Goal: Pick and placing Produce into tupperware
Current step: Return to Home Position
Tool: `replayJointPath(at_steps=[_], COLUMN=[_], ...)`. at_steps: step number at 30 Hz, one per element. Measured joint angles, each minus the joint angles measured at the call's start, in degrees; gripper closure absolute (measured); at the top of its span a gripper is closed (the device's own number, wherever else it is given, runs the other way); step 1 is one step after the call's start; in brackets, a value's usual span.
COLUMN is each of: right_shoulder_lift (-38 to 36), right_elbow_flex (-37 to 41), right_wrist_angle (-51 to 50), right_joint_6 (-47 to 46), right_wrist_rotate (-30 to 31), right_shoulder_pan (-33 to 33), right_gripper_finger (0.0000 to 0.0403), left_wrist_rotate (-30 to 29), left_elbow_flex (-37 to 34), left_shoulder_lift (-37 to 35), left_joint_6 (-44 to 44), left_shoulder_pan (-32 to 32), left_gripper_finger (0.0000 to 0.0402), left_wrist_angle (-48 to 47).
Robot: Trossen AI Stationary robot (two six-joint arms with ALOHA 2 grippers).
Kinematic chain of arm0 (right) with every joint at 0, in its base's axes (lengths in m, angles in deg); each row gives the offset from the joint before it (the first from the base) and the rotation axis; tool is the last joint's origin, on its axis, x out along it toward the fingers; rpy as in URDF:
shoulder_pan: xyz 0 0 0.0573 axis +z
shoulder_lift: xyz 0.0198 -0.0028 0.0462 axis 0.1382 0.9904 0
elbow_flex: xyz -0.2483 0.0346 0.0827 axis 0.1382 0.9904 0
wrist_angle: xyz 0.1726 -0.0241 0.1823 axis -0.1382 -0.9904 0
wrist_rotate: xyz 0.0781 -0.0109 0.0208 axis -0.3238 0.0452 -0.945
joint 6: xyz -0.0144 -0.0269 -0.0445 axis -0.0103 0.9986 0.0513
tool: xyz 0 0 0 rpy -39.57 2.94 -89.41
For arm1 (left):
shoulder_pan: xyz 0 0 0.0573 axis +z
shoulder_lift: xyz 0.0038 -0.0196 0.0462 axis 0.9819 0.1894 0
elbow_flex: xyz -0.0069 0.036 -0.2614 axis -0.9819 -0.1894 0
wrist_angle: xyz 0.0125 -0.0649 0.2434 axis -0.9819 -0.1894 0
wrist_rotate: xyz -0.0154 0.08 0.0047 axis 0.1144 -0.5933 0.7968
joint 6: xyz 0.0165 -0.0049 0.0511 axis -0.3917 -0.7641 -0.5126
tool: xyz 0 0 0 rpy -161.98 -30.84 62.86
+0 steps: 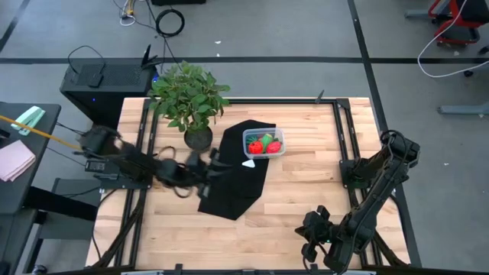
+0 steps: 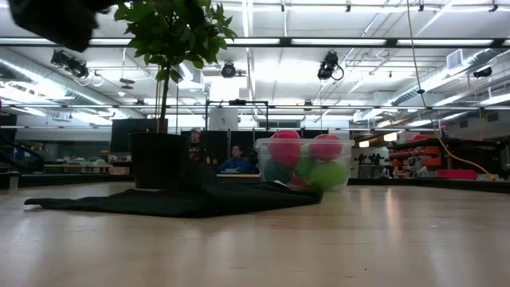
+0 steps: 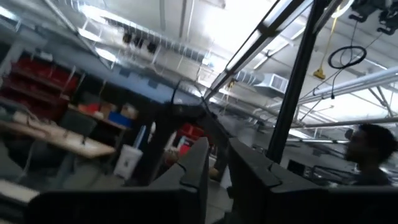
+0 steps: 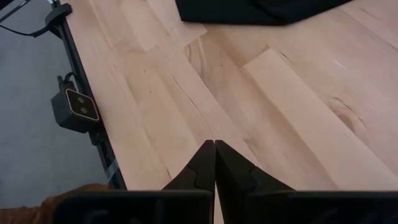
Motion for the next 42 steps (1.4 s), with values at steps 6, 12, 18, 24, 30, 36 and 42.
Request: replayJointPath(at_steps=[6, 12, 18, 24, 30, 36, 42], right_shoulder_lift=[0.0, 0.0, 0.0, 0.0, 0.0, 0.0, 0.0], right_elbow_flex=[0.0, 0.0, 0.0, 0.0, 0.0, 0.0, 0.0], right_wrist_angle=[0.0, 0.0, 0.1, 0.4, 1.1, 1.5, 1.7], right_joint_6=[0.4, 0.4, 0.9, 1.5, 1.7, 1.5, 1.5], right_wrist_rotate=[0.0, 0.0, -0.3, -2.7, -3.3, -3.9, -4.3], right_shoulder_pan=[-0.9, -2.2, -3.2, -4.6, -5.2, -5.3, -5.3], right_gripper_finger=[0.0392, 0.0392, 0.0392, 0.0392, 0.0392, 0.0392, 0.0392], left_wrist_rotate=[0.0, -0.1, 1.4, 8.7, 22.2, 30.4, 25.8], left_elbow_flex=[-12.7, -26.7, -32.6, -35.1, -35.1, -35.2, -35.2], left_shoulder_lift=[-13.4, -22.2, -26.9, -31.2, -32.3, -32.4, -34.5], left_joint_6=[-2.6, 2.5, 3.0, 2.3, 7.1, 12.5, 8.2], left_shoulder_pan=[-0.2, -1.4, -0.9, 4.4, 13.7, 22.9, 25.5], left_gripper_finger=[0.0362, 0.0390, 0.0393, 0.0397, 0.0397, 0.0396, 0.0397], left_wrist_angle=[0.0, -0.1, -0.1, -1.1, -3.6, -11.8, -13.6])
